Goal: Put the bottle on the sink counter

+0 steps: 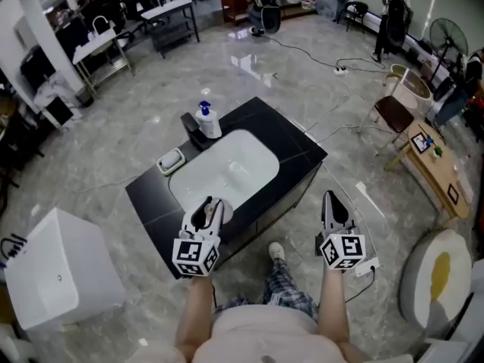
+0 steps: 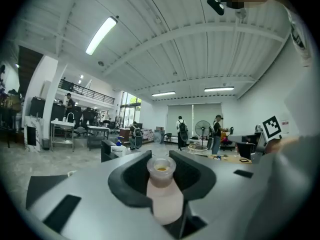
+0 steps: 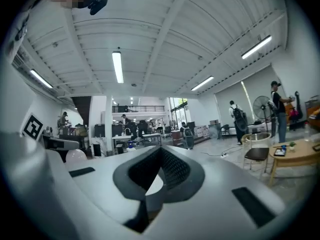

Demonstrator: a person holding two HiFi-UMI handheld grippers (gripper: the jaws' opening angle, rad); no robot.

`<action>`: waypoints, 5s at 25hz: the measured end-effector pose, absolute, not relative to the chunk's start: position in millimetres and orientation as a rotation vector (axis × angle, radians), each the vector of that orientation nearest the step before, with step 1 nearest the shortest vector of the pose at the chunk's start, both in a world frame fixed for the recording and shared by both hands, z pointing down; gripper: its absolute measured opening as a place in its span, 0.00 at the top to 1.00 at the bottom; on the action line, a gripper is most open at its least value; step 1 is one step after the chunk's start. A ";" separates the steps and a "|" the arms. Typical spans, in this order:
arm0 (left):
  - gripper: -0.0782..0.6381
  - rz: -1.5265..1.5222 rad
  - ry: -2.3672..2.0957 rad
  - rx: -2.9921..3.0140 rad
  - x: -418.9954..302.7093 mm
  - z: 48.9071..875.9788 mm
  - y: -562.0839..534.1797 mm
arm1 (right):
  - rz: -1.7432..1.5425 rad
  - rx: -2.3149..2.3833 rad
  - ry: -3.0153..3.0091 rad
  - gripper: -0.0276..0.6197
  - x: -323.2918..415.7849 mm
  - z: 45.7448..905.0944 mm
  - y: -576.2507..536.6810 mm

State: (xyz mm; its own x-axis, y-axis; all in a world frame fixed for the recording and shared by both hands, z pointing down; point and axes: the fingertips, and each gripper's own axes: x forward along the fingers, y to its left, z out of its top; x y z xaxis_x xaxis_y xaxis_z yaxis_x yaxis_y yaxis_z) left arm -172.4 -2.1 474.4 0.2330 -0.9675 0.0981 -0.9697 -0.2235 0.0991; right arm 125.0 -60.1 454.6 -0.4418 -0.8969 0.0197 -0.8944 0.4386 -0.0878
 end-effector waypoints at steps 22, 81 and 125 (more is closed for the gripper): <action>0.71 -0.005 -2.303 1.926 -217.4 462.9 -164.0 | -0.188 -0.918 3.016 0.93 -9.5 454.8 -323.4; 0.71 0.288 -1.479 2.444 78.1 643.7 -485.8 | -0.426 -1.556 2.972 0.93 137.6 629.0 -495.8; 0.48 0.074 -1.586 2.477 34.1 572.5 -451.3 | -0.392 -1.686 2.864 0.93 166.3 589.6 -458.9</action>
